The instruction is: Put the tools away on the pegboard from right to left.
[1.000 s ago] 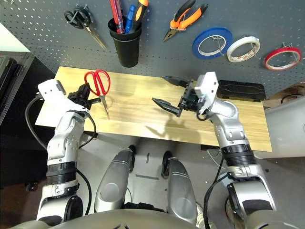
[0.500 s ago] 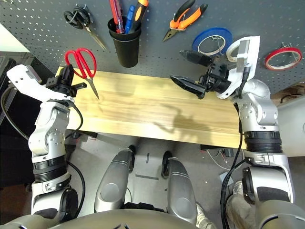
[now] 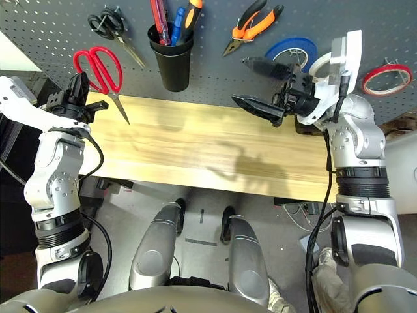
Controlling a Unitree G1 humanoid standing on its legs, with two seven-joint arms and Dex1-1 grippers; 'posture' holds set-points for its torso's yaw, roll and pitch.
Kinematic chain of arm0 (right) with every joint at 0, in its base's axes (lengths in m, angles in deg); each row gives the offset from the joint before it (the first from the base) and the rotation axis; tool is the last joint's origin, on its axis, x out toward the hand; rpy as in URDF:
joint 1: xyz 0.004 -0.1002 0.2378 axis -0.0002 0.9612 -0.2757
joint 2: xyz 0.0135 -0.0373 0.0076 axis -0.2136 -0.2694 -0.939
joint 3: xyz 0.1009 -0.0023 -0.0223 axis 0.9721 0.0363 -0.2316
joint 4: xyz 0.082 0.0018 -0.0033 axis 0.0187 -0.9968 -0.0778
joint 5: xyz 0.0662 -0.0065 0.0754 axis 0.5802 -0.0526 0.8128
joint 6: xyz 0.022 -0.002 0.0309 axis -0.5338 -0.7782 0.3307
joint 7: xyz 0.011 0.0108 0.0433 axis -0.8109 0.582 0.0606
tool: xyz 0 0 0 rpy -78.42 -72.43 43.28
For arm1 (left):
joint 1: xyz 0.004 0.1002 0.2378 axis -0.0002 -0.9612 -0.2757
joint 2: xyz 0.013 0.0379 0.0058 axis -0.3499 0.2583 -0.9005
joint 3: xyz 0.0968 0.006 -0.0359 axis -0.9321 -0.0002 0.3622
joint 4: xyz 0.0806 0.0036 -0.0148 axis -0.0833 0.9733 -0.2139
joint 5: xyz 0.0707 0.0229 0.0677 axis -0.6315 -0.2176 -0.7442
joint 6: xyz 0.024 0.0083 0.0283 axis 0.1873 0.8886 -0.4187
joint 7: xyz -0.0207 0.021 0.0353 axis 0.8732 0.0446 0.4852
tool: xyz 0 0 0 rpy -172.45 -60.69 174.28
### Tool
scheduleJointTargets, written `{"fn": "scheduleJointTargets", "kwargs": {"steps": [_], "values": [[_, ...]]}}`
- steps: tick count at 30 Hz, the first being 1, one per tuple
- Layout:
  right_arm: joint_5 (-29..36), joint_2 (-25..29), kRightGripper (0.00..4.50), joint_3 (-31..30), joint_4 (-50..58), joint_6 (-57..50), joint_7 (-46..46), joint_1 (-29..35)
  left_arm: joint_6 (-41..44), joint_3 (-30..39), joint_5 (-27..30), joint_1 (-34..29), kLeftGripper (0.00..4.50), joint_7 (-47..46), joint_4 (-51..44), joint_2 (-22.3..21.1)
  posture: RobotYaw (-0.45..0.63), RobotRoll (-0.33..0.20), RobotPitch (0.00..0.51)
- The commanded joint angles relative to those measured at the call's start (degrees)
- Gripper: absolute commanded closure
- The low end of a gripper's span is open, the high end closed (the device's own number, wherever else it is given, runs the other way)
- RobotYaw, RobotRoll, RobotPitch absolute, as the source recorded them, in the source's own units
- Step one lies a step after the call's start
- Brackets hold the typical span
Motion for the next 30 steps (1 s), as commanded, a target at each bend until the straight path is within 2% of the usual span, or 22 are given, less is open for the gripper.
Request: {"fn": "scheduleJointTargets", "kwargs": {"steps": [1, 19, 30], "values": [[-0.66, -0.34, 0.00, 0.01, -0.62, -0.04, 0.32, -0.23, 0.44, 1.07, 1.01, 1.10, 4.46, -0.71, -0.99, -0.75, 0.33, 0.000, 0.255], [-3.22, -3.01, 0.00, 0.09, -0.50, 1.70, -1.75, 0.04, -0.78, 1.69, 0.46, 10.01, 4.46, 1.97, 10.66, -4.87, 0.32, 0.000, 0.249], [-6.28, -5.23, 0.00, -1.08, -1.31, 4.85, -3.71, 0.53, -4.36, -2.08, -3.92, 18.73, 4.46, 6.48, 27.47, -7.53, 0.31, 0.000, 0.244]]}}
